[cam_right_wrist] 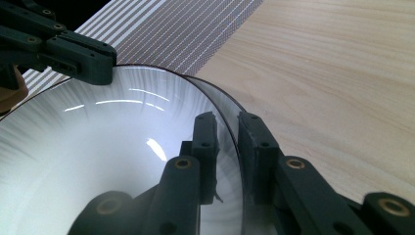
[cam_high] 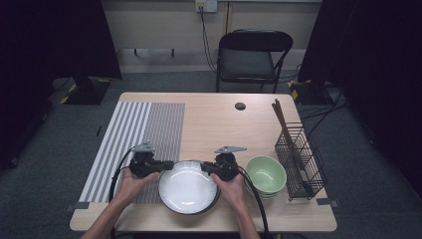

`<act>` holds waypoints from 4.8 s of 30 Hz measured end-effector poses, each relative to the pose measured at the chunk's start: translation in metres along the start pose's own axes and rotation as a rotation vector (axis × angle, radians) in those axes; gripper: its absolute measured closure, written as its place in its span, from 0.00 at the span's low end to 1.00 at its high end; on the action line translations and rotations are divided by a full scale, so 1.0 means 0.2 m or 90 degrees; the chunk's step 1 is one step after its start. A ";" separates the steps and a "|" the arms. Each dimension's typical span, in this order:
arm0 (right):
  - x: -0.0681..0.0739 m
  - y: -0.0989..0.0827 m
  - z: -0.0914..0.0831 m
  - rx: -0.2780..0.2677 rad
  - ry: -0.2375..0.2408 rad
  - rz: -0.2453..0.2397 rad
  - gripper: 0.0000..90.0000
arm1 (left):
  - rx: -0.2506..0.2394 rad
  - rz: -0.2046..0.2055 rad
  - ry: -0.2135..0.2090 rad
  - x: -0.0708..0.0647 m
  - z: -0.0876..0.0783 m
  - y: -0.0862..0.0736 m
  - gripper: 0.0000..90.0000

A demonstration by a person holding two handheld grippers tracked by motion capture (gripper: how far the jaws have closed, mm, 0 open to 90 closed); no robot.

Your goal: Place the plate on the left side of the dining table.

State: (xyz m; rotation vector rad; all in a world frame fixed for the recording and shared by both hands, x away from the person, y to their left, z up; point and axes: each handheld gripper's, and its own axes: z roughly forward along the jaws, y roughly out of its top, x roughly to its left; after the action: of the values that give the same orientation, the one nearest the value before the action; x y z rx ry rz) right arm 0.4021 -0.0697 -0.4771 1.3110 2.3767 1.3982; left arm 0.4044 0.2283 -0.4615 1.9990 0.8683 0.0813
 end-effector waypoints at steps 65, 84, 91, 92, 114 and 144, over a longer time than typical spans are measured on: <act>-0.02 0.09 0.02 -0.042 -0.005 -0.002 0.81 | -0.026 -0.017 0.034 0.04 -0.01 0.06 0.95; -0.05 0.10 0.02 -0.065 0.002 0.026 0.91 | -0.054 -0.026 0.030 0.07 -0.02 0.08 0.97; -0.05 0.15 0.01 -0.077 -0.007 0.013 0.91 | -0.044 -0.008 0.046 0.09 -0.02 0.15 0.97; -0.05 0.15 0.01 -0.076 -0.009 0.010 0.92 | -0.046 -0.012 0.045 0.09 -0.01 0.15 0.97; -0.06 0.13 0.02 -0.077 -0.003 0.016 0.92 | -0.029 -0.060 0.031 0.06 -0.12 0.03 0.80; -0.08 0.21 -0.01 -0.109 -0.021 0.017 0.93 | -0.046 -0.075 0.059 0.12 -0.04 0.13 0.95</act>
State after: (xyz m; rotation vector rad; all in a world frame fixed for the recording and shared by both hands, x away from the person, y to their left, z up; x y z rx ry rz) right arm 0.4363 -0.0733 -0.4494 1.3150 2.1715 1.5360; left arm 0.4328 0.2412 -0.4433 1.8849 1.0268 0.1369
